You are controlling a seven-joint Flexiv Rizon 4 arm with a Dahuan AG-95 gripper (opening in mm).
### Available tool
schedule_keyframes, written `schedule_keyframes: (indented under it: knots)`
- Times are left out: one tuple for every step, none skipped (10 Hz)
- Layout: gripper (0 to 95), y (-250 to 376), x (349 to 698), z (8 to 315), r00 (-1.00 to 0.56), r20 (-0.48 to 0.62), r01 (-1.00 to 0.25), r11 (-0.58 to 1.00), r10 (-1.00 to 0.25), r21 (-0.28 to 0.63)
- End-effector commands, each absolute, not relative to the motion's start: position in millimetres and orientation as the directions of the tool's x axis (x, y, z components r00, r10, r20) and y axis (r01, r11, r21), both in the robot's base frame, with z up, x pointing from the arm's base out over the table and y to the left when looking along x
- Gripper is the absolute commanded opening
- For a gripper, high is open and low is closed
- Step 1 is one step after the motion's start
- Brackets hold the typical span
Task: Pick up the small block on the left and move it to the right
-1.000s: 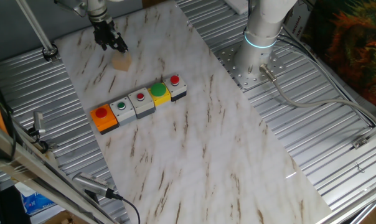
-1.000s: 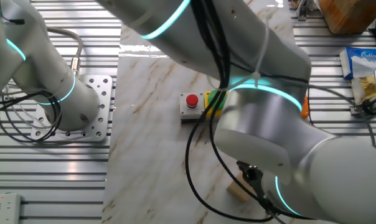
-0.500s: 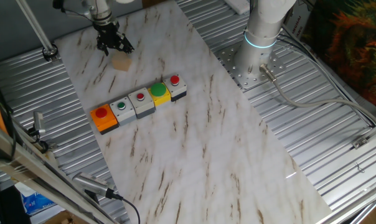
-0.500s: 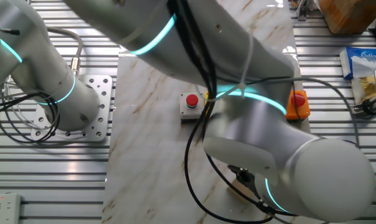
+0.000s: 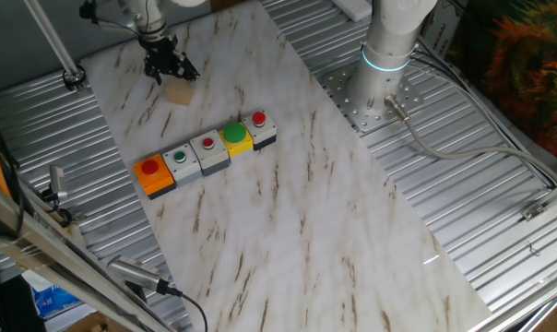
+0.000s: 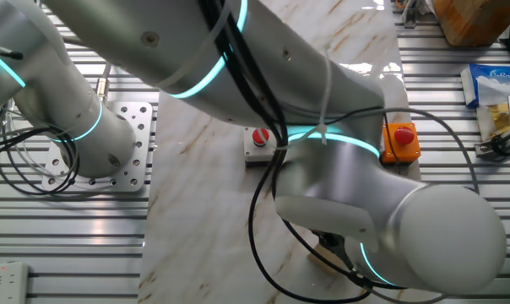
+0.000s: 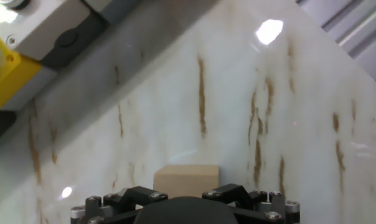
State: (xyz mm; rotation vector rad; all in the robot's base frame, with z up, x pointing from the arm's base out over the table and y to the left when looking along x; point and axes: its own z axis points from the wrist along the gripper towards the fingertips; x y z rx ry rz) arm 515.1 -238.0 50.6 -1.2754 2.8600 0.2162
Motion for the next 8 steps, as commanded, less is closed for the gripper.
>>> schedule_keyframes:
  knots:
    - [76.0,-239,515,49,-0.683,-0.052,-0.728,0.673,-0.729,0.129]
    - [76.0,-239,515,48,-0.682,-0.05,-0.728,0.673,-0.729,0.13]
    - [76.0,-238,515,47,-0.684,-0.045,-0.727,0.675,-0.728,0.129]
    - [76.0,-238,515,45,-0.683,-0.046,-0.727,0.674,-0.729,0.129]
    - [76.0,-238,514,42,-0.684,-0.043,-0.727,0.675,-0.728,0.127]
    - [76.0,-238,514,39,-0.684,-0.041,-0.727,0.676,-0.728,0.122]
    - [76.0,-237,513,34,-0.697,-0.039,-0.714,0.689,-0.716,0.123]
    - [76.0,-237,514,34,-0.712,-0.036,-0.7,0.703,-0.702,0.126]
